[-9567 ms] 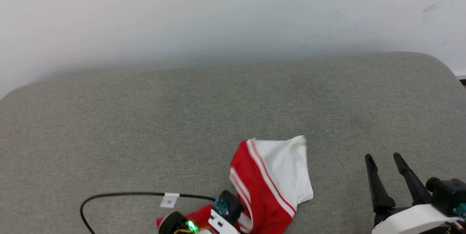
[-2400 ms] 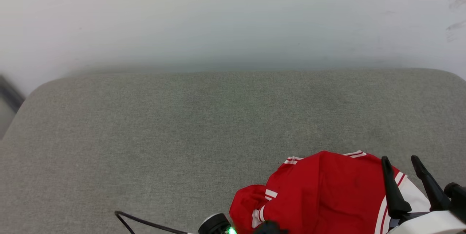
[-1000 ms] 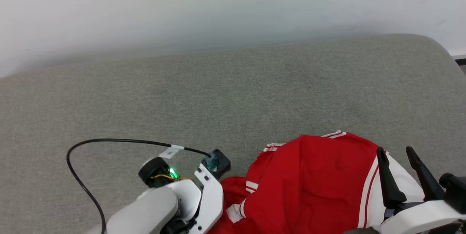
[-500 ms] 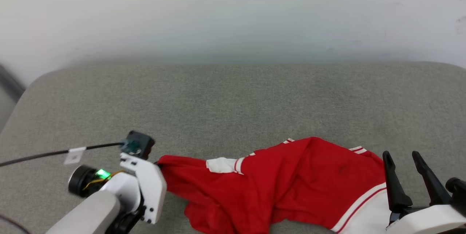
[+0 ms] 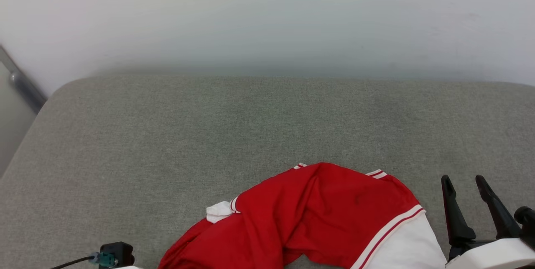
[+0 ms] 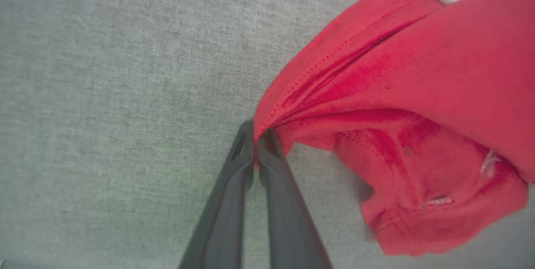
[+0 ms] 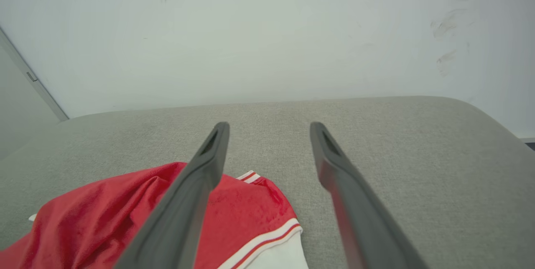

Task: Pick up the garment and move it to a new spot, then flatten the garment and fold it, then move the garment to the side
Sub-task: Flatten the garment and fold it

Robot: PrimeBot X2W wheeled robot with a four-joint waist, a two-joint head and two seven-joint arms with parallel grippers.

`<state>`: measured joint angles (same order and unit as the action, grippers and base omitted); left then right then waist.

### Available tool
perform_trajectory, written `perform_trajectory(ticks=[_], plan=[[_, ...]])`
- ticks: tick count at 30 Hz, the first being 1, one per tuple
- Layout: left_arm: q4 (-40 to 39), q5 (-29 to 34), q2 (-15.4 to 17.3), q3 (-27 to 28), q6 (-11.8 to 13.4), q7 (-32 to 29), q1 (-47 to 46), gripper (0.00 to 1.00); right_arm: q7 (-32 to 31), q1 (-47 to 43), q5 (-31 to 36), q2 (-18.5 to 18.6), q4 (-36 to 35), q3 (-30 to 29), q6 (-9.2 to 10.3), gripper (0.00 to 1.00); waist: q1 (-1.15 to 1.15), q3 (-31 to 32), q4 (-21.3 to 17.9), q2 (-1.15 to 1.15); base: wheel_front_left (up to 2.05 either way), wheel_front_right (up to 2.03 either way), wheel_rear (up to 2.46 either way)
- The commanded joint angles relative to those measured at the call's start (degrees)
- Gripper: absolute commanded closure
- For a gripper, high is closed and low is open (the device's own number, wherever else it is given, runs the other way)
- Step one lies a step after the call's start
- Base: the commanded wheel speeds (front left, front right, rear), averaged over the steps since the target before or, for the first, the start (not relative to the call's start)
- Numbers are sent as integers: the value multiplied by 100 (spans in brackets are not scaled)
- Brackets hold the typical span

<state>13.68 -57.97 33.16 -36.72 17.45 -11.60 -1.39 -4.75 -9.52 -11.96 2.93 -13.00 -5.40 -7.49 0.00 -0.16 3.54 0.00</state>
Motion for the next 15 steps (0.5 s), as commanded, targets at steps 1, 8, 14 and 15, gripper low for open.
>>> perform_trajectory(ticks=[1,8,14,15], plan=[[50,29,-94,-42,26,44,137,0,-8,-42,36,-9,-33,2,0,0,0,22,8,0,0,0,0],[-329,434,-136,138,295,845,-69,0,-22,-117,0,-9,-52,18,1,0,0,154,-22,0,0,0,0],[-853,848,-1,108,425,1025,-456,0,-47,-138,-33,-9,-43,34,0,0,0,199,-47,0,0,0,0],[-911,903,14,68,378,965,-572,0,-49,-141,-35,-9,-49,39,0,0,0,189,-49,0,0,0,0]])
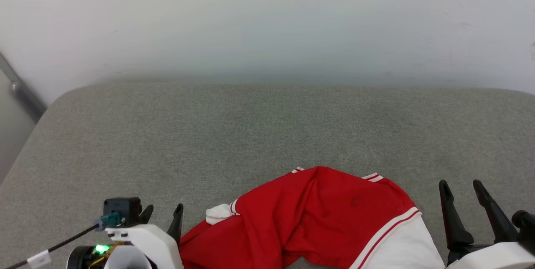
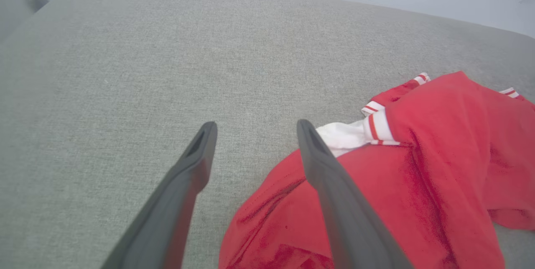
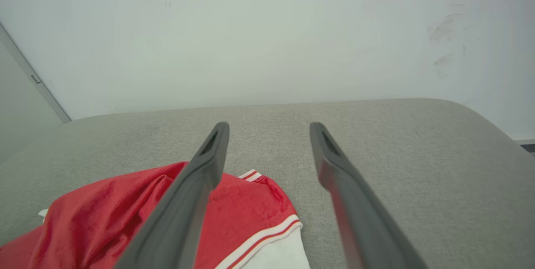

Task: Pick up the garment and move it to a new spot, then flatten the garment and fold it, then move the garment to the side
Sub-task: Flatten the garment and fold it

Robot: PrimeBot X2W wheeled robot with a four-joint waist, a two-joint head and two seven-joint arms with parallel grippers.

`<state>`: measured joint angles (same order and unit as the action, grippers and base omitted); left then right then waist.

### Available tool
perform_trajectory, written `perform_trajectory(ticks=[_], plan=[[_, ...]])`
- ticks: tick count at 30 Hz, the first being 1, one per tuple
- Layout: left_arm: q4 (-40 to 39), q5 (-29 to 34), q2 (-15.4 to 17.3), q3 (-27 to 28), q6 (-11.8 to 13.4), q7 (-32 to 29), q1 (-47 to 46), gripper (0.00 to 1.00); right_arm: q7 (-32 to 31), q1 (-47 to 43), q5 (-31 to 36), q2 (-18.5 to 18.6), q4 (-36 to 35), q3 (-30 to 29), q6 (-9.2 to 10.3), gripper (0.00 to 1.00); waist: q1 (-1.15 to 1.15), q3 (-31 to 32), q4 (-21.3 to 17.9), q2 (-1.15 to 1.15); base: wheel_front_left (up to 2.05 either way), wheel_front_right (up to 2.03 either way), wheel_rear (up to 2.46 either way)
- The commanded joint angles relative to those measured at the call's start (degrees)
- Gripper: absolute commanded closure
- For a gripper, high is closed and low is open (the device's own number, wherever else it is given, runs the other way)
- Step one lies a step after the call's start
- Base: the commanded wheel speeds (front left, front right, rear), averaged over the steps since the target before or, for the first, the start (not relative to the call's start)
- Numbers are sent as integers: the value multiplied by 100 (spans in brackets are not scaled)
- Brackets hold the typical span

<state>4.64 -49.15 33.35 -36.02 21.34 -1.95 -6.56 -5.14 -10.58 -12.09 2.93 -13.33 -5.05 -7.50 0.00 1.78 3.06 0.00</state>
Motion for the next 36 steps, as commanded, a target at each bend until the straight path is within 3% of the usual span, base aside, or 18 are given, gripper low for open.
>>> perform_trajectory(ticks=[1,14,24,27,30,31,36], plan=[[-46,75,10,-48,-59,-77,-192,0,-22,-37,-21,-9,-15,12,2,0,0,-15,-6,0,0,0,0],[554,-277,280,-800,-1224,-2453,-1656,0,-26,141,-50,-9,62,195,1,0,0,-436,-452,0,0,0,0],[1249,-289,262,-1123,-1600,-3235,-2103,0,98,397,-99,-9,204,272,1,0,0,-881,-762,0,0,0,0],[1515,-234,189,-1261,-1625,-3394,-2129,23,113,477,-101,-9,245,272,2,0,0,-962,-809,0,0,0,0],[1752,-200,62,-1443,-1713,-3535,-2101,75,133,491,-105,-9,282,271,1,0,0,-1006,-834,0,0,0,0],[1806,-234,-8,-1489,-1752,-3579,-2066,100,140,503,-108,-9,289,267,1,0,0,-1019,-835,0,0,0,0],[1879,-102,-130,-1474,-1814,-3194,-2194,100,155,527,-129,-9,343,214,1,0,0,-1012,-764,0,0,0,0]])
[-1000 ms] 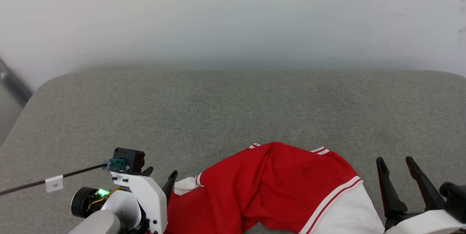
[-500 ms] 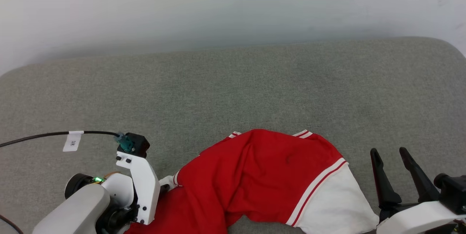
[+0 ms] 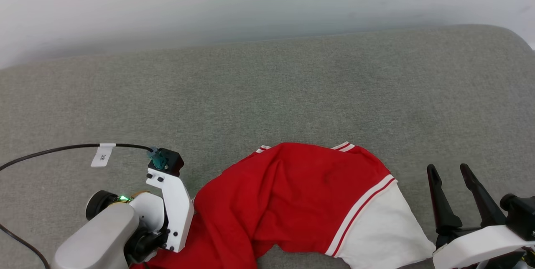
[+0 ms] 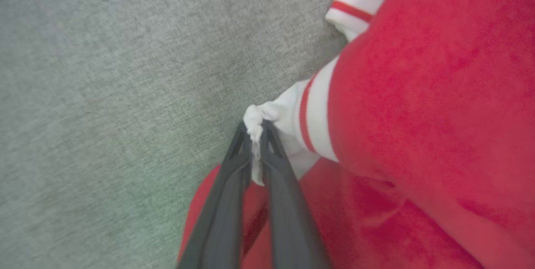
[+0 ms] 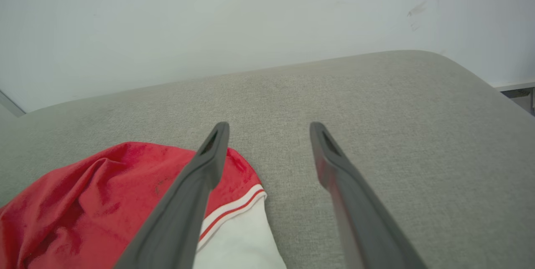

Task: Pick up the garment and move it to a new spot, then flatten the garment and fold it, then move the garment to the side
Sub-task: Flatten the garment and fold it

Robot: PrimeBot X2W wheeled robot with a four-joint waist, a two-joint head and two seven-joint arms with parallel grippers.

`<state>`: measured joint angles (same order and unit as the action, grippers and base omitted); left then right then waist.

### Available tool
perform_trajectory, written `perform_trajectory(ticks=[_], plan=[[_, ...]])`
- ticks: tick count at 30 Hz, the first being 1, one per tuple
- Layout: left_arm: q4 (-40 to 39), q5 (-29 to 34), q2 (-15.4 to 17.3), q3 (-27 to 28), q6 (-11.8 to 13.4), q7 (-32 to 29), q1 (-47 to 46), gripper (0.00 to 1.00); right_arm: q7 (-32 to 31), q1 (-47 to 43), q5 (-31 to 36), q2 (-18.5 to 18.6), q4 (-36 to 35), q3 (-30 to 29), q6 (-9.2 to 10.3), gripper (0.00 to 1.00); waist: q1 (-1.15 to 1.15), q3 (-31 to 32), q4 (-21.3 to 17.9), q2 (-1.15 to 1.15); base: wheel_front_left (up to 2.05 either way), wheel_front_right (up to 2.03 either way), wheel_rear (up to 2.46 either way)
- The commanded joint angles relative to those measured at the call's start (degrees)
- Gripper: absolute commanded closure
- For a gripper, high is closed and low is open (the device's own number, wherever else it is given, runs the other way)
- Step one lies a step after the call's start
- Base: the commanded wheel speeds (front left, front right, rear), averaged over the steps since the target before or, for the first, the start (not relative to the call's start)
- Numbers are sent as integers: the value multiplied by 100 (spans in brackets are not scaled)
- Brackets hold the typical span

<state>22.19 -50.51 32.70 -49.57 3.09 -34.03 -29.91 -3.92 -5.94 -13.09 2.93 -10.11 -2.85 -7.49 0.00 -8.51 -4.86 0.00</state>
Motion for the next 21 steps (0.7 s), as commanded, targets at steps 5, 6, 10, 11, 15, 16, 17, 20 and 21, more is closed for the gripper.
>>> perform_trajectory(ticks=[5,6,10,11,15,16,17,20,21], plan=[[62,244,-26,127,166,630,-92,100,-2,48,-33,-8,64,-39,1,0,0,122,138,0,0,0,0],[18,283,1,183,215,776,-130,100,-11,45,-34,-9,65,-44,0,0,0,148,169,0,0,0,0],[-112,392,129,458,488,1276,-160,100,-23,4,-37,-8,51,-92,0,0,0,237,287,0,0,0,0],[-140,371,174,537,558,1363,-139,100,-31,-11,-35,-9,47,-98,0,0,0,249,311,0,0,0,0],[-134,235,395,894,894,1675,77,100,-42,-12,-10,-9,10,-121,0,0,0,241,369,0,0,0,0],[-67,85,482,1083,1057,1783,261,100,-49,0,1,-8,-10,-138,1,0,0,207,381,0,0,0,0],[-33,16,522,1177,1122,1849,354,100,-47,16,6,-9,-19,-136,0,0,0,179,382,0,0,0,0],[105,-144,624,1381,1268,2016,597,100,-38,50,4,-9,-14,-127,1,0,0,118,360,0,0,0,0],[186,-218,643,1465,1311,2092,738,100,-30,68,6,-8,-6,-131,1,0,0,92,354,0,0,0,0]])
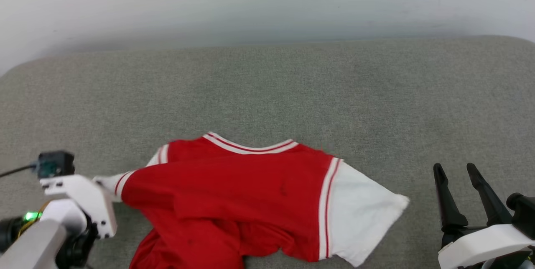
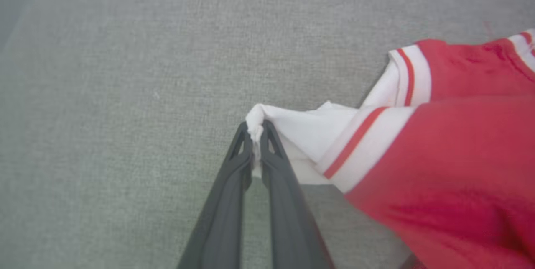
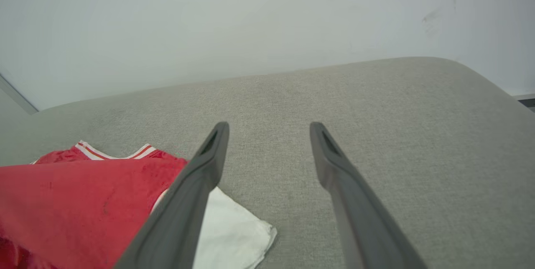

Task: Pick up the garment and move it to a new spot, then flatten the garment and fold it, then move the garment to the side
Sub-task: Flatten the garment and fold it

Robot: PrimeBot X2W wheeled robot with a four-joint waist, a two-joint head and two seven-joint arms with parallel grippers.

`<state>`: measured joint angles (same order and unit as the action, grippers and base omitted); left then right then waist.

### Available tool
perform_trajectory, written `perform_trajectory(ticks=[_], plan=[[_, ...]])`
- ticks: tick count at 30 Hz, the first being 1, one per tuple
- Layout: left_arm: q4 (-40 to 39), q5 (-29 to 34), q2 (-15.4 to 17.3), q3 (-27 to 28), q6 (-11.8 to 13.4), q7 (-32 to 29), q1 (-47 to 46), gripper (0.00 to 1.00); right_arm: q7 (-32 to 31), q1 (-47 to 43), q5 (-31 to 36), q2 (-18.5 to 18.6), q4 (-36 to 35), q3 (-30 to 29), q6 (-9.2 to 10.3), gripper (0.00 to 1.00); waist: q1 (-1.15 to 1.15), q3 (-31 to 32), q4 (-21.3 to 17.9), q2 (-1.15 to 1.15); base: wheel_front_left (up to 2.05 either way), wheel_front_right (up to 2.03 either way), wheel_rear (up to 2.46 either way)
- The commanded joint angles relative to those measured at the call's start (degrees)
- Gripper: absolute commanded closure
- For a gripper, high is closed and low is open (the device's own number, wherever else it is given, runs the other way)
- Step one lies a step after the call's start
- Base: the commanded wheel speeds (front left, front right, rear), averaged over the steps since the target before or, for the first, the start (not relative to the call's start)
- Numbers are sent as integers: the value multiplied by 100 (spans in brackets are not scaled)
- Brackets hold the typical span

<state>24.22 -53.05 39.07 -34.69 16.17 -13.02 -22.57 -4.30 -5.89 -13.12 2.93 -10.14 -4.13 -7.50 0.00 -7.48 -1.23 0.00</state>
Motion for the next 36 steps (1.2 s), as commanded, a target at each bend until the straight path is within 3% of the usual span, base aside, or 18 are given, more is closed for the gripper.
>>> perform_trajectory(ticks=[1,7,8,9,10,14,25,36], plan=[[51,-67,-11,34,16,41,160,100,14,76,6,-9,9,-6,1,0,0,-38,-14,0,0,0,0],[383,-488,-279,121,-135,218,845,100,62,107,-15,-8,95,-67,2,0,0,-65,-1,0,0,0,0],[402,-532,-359,124,-161,251,906,74,62,106,-14,-9,119,-90,1,0,0,-41,18,0,0,0,0],[419,-528,-408,129,-175,317,926,22,60,109,-11,-9,143,-118,1,0,0,-4,39,0,0,0,0],[424,-527,-444,145,-195,413,931,0,53,109,-2,-9,160,-135,1,0,0,47,58,0,0,0,0],[355,-407,-513,256,-198,969,893,0,-5,38,52,-9,197,-186,2,0,0,308,135,0,0,0,0],[-501,306,-550,204,115,2288,972,0,-204,-281,47,-8,106,-310,2,0,0,810,277,0,0,0,0],[-1892,878,-699,74,569,2694,1194,0,-592,-498,-166,-8,237,-396,1,0,0,934,286,0,0,0,0]])
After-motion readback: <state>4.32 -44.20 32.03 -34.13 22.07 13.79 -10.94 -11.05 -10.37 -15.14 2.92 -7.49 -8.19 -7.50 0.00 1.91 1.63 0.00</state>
